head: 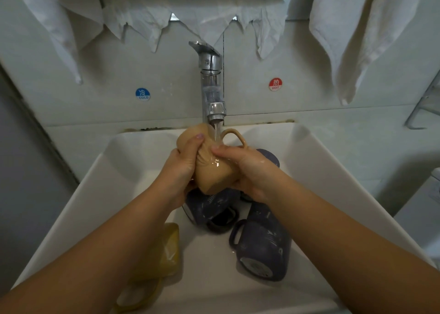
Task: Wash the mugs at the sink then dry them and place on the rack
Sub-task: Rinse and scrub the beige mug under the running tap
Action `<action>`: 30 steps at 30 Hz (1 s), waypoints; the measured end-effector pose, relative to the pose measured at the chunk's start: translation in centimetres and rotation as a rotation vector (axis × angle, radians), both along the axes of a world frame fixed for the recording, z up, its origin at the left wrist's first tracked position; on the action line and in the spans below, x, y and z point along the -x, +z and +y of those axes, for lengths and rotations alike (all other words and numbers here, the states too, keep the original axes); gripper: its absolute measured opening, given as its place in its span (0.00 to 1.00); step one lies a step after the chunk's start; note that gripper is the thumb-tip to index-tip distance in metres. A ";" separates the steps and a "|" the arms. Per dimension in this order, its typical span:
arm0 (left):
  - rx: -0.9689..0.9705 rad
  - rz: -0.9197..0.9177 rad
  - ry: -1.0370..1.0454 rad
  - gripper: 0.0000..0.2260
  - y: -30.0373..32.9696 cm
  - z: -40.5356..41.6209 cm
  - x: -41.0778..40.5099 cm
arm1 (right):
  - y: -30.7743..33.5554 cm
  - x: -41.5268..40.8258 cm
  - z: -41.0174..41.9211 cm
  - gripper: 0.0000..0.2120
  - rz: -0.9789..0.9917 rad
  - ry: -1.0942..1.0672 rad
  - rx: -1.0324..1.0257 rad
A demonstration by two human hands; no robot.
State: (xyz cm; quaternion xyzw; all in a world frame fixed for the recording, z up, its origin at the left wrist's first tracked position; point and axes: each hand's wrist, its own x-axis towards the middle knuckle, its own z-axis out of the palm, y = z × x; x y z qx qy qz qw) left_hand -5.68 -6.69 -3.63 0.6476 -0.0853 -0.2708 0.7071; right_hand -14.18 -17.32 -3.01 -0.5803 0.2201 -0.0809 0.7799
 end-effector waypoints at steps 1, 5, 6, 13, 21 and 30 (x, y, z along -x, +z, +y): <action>-0.007 -0.019 -0.012 0.28 -0.2 0.0 0.0 | -0.1 -0.3 0.3 0.21 0.017 -0.066 0.026; -0.005 -0.092 -0.079 0.27 -0.3 -0.3 0.6 | -0.4 -1.3 0.5 0.34 0.038 -0.295 0.087; 0.001 -0.079 -0.092 0.23 -0.1 -0.2 0.6 | -0.3 -1.2 0.2 0.33 0.054 -0.296 0.114; -0.048 -0.029 -0.169 0.13 1.2 1.5 -0.2 | 0.7 0.1 -1.5 0.24 0.069 0.073 0.113; -0.027 0.027 -0.109 0.14 1.0 1.5 0.2 | 0.6 -1.0 0.2 0.24 0.202 -0.168 0.184; 0.093 0.273 0.020 0.16 1.1 2.0 0.0 | 0.0 -0.1 1.1 0.18 -0.030 -0.010 0.228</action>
